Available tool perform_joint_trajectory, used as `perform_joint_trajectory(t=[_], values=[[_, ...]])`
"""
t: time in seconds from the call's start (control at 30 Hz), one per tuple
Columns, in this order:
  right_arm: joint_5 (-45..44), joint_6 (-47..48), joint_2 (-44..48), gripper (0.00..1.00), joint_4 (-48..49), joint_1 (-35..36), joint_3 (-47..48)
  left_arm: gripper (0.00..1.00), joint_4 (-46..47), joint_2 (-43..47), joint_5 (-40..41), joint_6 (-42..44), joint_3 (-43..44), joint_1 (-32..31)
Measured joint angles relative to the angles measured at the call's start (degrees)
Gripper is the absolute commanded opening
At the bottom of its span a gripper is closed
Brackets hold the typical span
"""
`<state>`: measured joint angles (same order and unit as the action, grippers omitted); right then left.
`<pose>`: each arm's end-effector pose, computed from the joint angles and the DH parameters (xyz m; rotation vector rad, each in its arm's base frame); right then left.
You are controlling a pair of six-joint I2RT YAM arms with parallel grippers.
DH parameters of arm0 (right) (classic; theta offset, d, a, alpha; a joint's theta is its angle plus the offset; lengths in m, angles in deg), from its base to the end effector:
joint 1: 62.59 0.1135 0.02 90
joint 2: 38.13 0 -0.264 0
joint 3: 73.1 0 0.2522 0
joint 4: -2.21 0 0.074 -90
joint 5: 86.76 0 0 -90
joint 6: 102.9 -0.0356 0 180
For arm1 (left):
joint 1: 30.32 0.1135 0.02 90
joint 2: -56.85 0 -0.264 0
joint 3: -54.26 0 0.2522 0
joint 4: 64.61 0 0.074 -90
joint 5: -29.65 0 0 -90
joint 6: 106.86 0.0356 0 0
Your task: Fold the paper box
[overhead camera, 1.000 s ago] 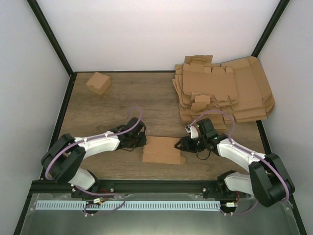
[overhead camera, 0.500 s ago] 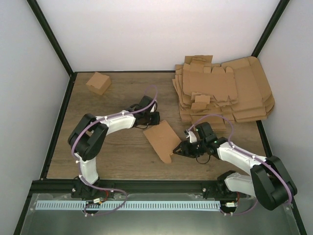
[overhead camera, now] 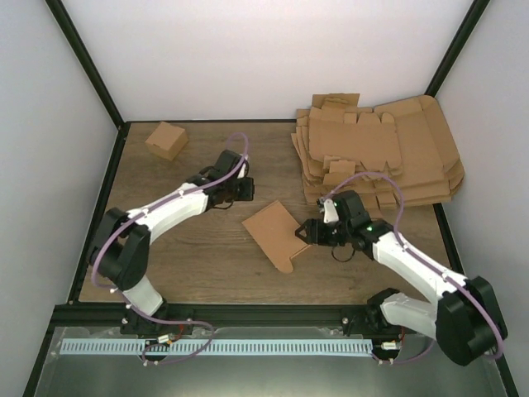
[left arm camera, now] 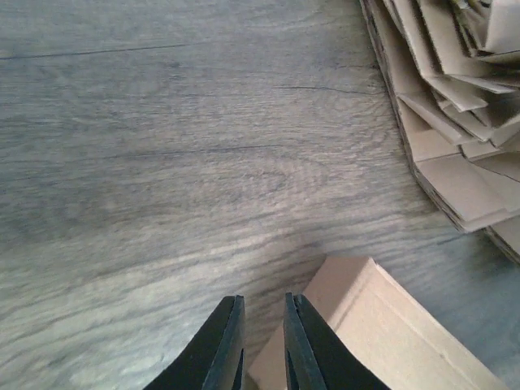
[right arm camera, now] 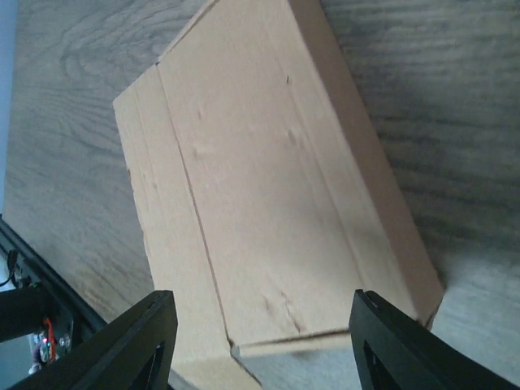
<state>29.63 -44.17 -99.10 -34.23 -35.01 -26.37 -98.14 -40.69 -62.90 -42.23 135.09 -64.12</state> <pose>0.1730 0.1082 0.2004 -0.1335 2.5969 0.9840 0.3035 -0.2051 0.2185 0.2050 2.5058 -0.4975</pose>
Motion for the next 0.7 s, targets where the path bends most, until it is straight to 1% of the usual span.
perform_joint_trajectory(t=[0.13, 0.2, 0.27, 0.3, 0.4, 0.43, 0.57, 0.7], values=[[-1.14, 2.12, -6.49, 0.59, 1.07, -0.13, 4.02, 0.16, -1.38, 6.84, 0.39, 0.22, -3.37, 0.02], [-1.16, 3.21, -10.21, 0.54, 2.19, -0.57, 5.33, 0.16, -2.71, 10.12, 0.52, 0.24, -5.22, 0.00], [-1.03, 4.33, -12.70, 0.46, 3.37, -1.14, 5.99, 0.16, -3.78, 12.87, 0.57, 0.22, -7.02, 0.00], [-0.79, 4.81, -14.01, 0.45, 3.93, -1.64, 6.36, 0.17, -4.28, 14.27, 0.57, 0.17, -7.96, 0.02], [0.79, 6.40, -18.18, 0.51, 6.08, -3.63, 7.93, 0.17, -5.68, 18.34, 0.52, 0.02, -10.73, 0.00], [1.22, 6.75, -19.30, 0.52, 6.64, -4.02, 8.46, 0.17, -5.95, 19.32, 0.52, -0.07, -11.41, 0.00], [2.78, 8.39, -23.06, 0.51, 9.42, -4.98, 9.99, 0.16, -7.28, 22.82, 0.55, -0.44, -13.33, 0.00], [7.76, 8.57, -25.33, 0.51, 13.33, -7.76, 9.73, 0.17, -7.87, 23.89, 0.39, -0.81, -14.21, 0.00]])
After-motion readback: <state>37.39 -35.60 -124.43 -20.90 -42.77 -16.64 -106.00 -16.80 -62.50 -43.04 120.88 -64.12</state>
